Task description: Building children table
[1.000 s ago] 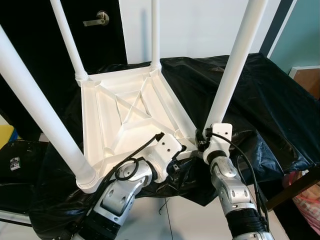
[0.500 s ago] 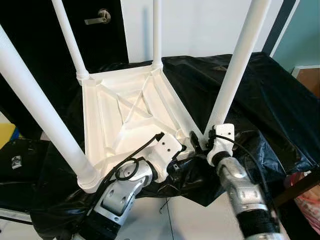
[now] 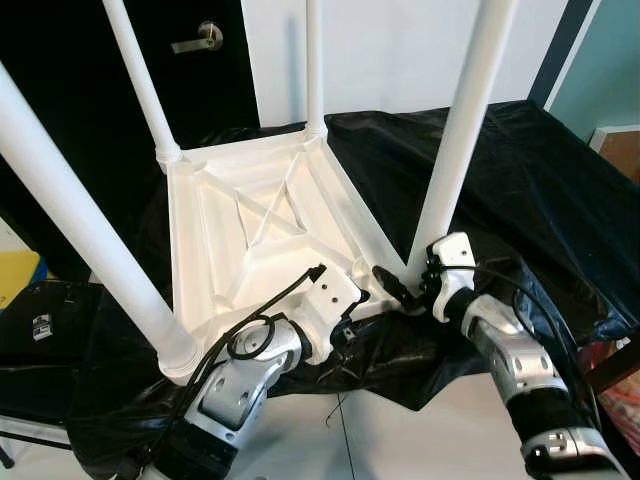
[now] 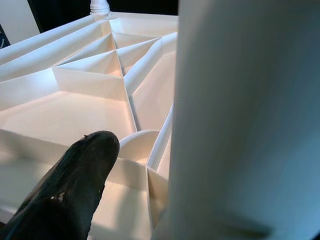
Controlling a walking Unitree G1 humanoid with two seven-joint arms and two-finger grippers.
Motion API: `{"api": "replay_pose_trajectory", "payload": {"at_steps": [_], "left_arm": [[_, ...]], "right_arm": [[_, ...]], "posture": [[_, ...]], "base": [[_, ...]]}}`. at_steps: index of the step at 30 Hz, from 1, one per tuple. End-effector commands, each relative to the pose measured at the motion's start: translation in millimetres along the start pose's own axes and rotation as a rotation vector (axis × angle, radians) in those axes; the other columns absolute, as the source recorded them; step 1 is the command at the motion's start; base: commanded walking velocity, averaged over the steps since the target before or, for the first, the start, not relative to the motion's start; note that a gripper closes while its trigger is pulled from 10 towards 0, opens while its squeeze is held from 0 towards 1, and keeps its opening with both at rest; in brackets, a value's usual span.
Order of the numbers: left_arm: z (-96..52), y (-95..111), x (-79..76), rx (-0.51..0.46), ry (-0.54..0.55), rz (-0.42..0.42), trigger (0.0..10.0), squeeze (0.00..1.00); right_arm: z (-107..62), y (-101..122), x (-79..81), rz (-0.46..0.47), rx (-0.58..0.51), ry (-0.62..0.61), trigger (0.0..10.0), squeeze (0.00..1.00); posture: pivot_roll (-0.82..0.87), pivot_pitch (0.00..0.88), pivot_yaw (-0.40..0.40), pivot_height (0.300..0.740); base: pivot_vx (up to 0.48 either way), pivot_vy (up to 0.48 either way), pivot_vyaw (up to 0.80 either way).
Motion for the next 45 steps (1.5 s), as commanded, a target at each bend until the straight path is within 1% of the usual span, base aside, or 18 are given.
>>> {"api": "replay_pose_trajectory", "payload": {"at_steps": [1,3,4,5,19,20,26,30,33,35,36,37,39,41,42,43,44,45], "left_arm": [[-0.5,-2.3,0.1,0.008,-0.021,0.015,10.0,0.00],[-0.4,-2.1,0.5,0.008,-0.021,0.017,10.0,0.00],[-0.1,-1.2,1.4,0.006,-0.020,0.019,10.0,0.00],[-0.2,-1.0,1.7,0.006,-0.019,0.019,10.0,0.00],[-1.5,-1.5,1.5,0.007,-0.024,0.014,10.0,0.00],[-1.4,-1.5,1.3,0.007,-0.026,0.013,10.0,0.00],[-0.7,-1.6,0.5,0.005,-0.028,0.012,10.0,0.00],[-0.5,-2.0,-0.7,0.004,-0.031,0.011,10.0,0.00],[-0.3,-2.1,-0.8,0.004,-0.031,0.011,10.0,0.00],[-0.3,-2.2,-0.8,0.005,-0.031,0.011,10.0,0.00],[-0.3,-2.4,-0.8,0.005,-0.030,0.009,10.0,0.00],[-0.3,-2.4,-0.8,0.005,-0.030,0.009,10.0,0.00],[-0.5,-2.7,-0.6,0.006,-0.028,0.008,10.0,0.00],[-0.5,-2.7,-0.6,0.006,-0.028,0.008,10.0,0.00],[-0.6,-2.9,-0.5,0.007,-0.028,0.008,10.0,0.00],[-0.8,-3.0,-0.4,0.007,-0.027,0.008,10.0,0.00],[-1.5,-3.3,-0.5,0.008,-0.027,0.007,10.0,0.00],[-1.5,-3.3,-0.5,0.008,-0.027,0.007,10.0,0.00]], "right_arm": [[6.6,-0.3,4.8,-0.027,0.014,0.037,10.0,0.00],[7.5,-0.5,4.3,-0.036,0.018,0.041,10.0,0.00],[7.2,-2.8,2.9,-0.047,0.030,0.053,4.1,0.00],[6.1,-5.0,2.2,-0.045,0.038,0.060,0.0,0.00],[-1.9,-20.3,0.3,-0.026,0.068,0.085,0.0,0.00],[-2.7,-21.8,-0.3,-0.019,0.069,0.078,10.0,0.00],[-4.3,-23.7,-2.4,0.003,0.060,0.041,10.0,0.00],[-2.3,-30.2,-9.7,0.007,0.072,-0.104,10.0,0.00],[-1.8,-31.5,-10.6,0.020,0.068,-0.133,10.0,0.00],[-1.0,-32.4,-9.8,0.036,0.060,-0.172,10.0,0.00],[-0.2,-34.2,-8.8,0.062,0.054,-0.220,10.0,0.00],[-0.2,-34.2,-8.8,0.062,0.054,-0.220,10.0,0.00],[0.0,-37.8,-5.2,0.107,0.037,-0.336,10.0,0.00],[0.0,-37.8,-5.2,0.107,0.037,-0.336,10.0,0.00],[-0.3,-38.7,-4.0,0.119,0.031,-0.370,10.0,0.00],[-1.2,-39.0,-3.4,0.132,0.019,-0.426,10.0,0.00],[-4.3,-41.1,-4.4,0.164,0.000,-0.566,10.0,0.00],[-4.3,-41.1,-4.4,0.164,0.000,-0.566,10.0,0.00]], "posture": [[-0.01,0.000,0.035,0.740],[-0.01,0.000,0.035,0.740],[-0.01,0.000,0.036,0.740],[-0.01,0.000,0.037,0.740],[-0.02,0.000,0.042,0.740],[-0.02,0.000,0.042,0.740],[-0.02,0.000,0.040,0.740],[-0.02,0.000,0.036,0.740],[-0.02,0.000,0.031,0.740],[-0.02,0.000,0.030,0.740],[-0.01,0.000,0.027,0.740],[-0.01,0.000,0.027,0.740],[-0.01,0.000,0.023,0.740],[-0.01,0.000,0.023,0.740],[-0.01,0.000,0.023,0.740],[-0.01,0.000,0.020,0.740],[0.00,0.000,0.016,0.740],[0.00,0.000,0.016,0.740]], "base": [[0.000,0.000,0.00],[0.000,0.000,0.00],[0.000,0.000,0.00],[0.000,0.000,0.00],[0.000,0.000,0.00],[0.000,0.000,0.00],[0.000,0.000,0.00],[0.000,0.000,0.00],[0.000,0.000,0.00],[0.000,0.000,0.00],[0.000,0.000,0.00],[0.000,0.000,0.00],[0.000,0.000,0.00],[0.000,0.000,0.00],[0.000,0.000,0.00],[0.000,0.000,0.00],[0.000,0.000,0.00],[0.000,0.000,0.00]]}}
Point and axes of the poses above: a point about 5 cm out from each wrist's last joint towards the gripper, its own z axis pointing out of the wrist towards the gripper, its own y axis along the axis of the wrist's last joint, x = y × z, the point moved 5 cm from there along z, pointing out of the wrist towards the gripper, and after that the axes turned 10 degrees about z, right-handed, at the moved point
